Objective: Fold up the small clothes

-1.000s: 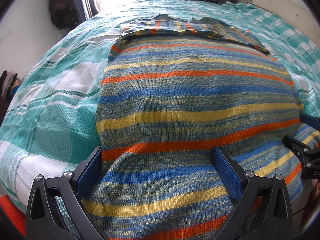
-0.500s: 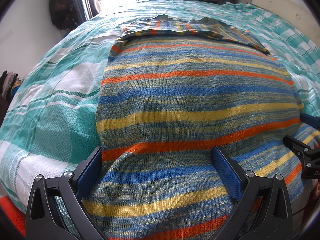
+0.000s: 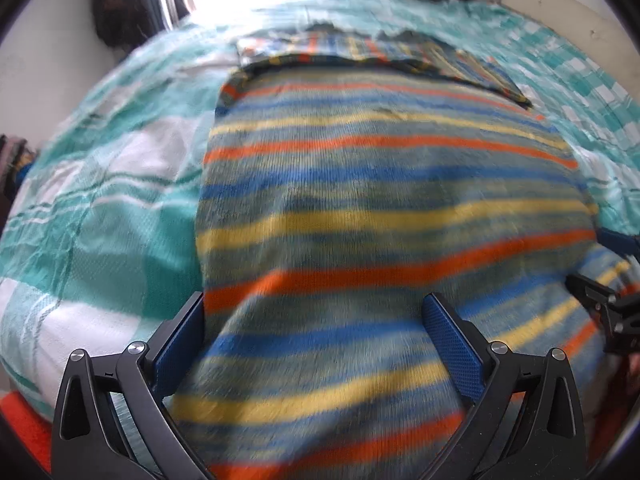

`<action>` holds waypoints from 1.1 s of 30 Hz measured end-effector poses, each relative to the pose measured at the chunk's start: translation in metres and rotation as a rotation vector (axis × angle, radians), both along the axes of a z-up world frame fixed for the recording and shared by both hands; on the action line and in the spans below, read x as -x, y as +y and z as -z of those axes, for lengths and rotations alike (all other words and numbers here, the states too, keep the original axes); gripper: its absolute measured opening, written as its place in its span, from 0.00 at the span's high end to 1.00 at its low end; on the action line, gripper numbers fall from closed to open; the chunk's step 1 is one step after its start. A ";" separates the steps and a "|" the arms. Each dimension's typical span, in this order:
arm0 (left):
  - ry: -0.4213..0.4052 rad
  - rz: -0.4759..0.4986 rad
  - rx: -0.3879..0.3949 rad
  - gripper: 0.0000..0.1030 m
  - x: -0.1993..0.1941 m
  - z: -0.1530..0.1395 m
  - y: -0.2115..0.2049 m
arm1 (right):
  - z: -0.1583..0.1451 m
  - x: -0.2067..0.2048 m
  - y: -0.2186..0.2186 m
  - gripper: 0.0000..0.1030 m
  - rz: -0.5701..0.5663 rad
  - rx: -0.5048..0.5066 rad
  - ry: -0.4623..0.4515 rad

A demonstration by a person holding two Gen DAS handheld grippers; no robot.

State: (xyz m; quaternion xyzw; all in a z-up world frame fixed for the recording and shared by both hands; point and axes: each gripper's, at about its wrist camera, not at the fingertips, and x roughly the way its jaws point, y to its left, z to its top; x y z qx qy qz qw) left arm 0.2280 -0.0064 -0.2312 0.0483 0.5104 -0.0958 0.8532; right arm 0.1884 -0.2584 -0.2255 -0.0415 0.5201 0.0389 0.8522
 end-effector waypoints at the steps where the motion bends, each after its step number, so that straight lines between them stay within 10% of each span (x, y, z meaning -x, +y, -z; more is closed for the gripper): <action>1: 0.032 0.010 0.016 0.01 0.003 -0.008 0.005 | -0.009 0.003 -0.003 0.03 -0.005 -0.017 0.018; 6: 0.021 -0.071 0.215 0.01 0.037 -0.054 0.066 | -0.070 0.047 -0.057 0.04 0.094 -0.132 -0.104; 10: 0.151 -0.073 0.333 0.02 0.033 -0.035 0.083 | -0.058 0.061 -0.098 0.06 0.151 -0.285 0.007; 20: 0.264 0.101 0.300 0.28 0.041 -0.020 0.048 | -0.018 0.065 -0.090 0.25 0.054 -0.455 0.287; 23: 0.317 0.098 0.298 0.44 0.036 -0.013 0.050 | -0.007 0.062 -0.082 0.44 0.022 -0.475 0.336; 25: 0.359 0.125 0.279 0.90 0.034 -0.010 0.051 | -0.001 0.060 -0.078 0.79 0.007 -0.445 0.384; 33: 0.358 0.091 0.464 0.96 0.029 -0.039 0.081 | -0.052 0.063 -0.103 0.92 0.065 -0.659 0.210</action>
